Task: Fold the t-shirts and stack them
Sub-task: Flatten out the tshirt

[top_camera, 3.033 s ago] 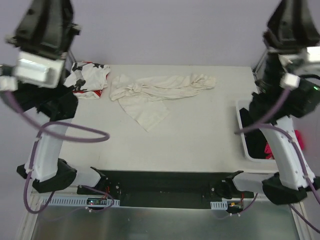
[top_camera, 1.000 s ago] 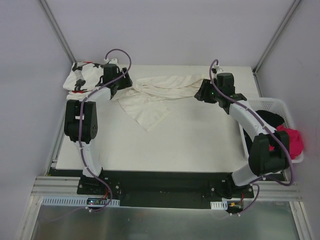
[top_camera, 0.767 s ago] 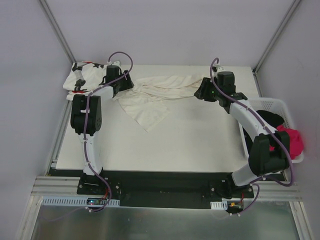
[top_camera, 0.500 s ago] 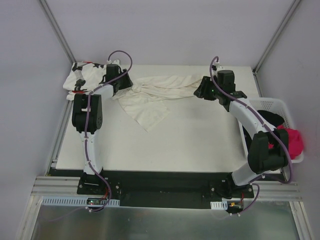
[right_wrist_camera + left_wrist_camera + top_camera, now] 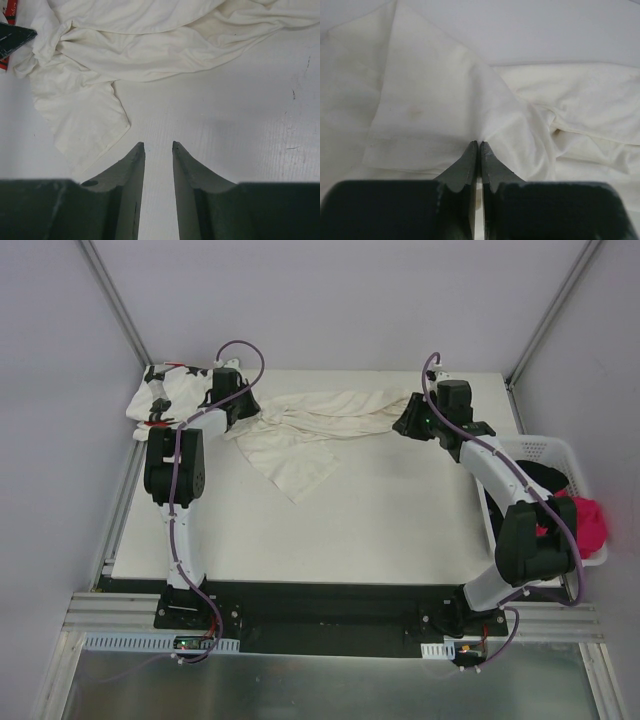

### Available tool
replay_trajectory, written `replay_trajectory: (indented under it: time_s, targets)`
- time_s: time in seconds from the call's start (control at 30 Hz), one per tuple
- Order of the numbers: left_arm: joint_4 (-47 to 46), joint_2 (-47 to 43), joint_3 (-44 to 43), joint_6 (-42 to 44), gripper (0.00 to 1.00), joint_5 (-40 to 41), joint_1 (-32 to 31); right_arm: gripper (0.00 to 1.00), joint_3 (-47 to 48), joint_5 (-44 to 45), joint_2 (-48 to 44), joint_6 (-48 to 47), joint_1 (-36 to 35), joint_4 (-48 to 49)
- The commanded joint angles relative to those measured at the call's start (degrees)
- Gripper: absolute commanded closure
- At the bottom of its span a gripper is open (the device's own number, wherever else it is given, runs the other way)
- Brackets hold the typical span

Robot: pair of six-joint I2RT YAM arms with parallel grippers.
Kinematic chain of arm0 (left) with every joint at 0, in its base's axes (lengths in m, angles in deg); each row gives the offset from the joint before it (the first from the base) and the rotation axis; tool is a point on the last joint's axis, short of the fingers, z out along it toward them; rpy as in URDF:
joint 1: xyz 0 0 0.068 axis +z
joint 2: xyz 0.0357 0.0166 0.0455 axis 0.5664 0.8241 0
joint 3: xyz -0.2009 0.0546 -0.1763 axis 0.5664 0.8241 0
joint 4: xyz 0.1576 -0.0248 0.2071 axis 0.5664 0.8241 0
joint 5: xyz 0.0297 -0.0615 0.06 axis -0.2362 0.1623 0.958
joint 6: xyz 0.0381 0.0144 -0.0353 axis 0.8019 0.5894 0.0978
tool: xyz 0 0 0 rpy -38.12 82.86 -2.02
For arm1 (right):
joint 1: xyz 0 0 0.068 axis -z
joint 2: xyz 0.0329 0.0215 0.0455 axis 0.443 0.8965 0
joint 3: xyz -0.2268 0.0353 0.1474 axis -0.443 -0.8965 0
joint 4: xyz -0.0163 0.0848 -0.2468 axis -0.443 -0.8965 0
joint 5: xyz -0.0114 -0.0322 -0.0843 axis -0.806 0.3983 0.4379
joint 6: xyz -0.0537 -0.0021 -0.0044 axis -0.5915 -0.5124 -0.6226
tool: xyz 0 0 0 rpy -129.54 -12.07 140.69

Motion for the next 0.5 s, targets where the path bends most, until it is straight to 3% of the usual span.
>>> replay_trajectory:
  time_s: [0.0, 0.07, 0.13, 0.23, 0.47]
  targets:
    - [-1.21, -3.43, -0.05, -0.05, 0.8, 2.4, 1.01, 0.69, 0.29, -1.11, -1.45, 0.74, 0.6, 1.68]
    - [-0.77, -4.48, -0.22, 0.38, 0.72, 1.78, 1.28, 0.7, 0.29, -1.64, -1.36, 0.83, 0.69, 1.94]
    - [-0.68, -6.15, 0.56, 0.47, 0.55, 2.57, 1.54, 0.7, 0.2, -1.81, -1.27, 1.01, 0.69, 2.03]
    - [-0.86, -8.0, 1.36, 0.47, 0.38, 3.1, 2.33, 0.7, -0.06, -2.34, -0.92, 1.09, 0.6, 2.12]
    - [-1.99, -9.15, 3.29, -2.06, 0.35, 1.01, 5.93, 0.72, -0.5, -2.61, -0.92, 1.27, 0.78, 2.47]
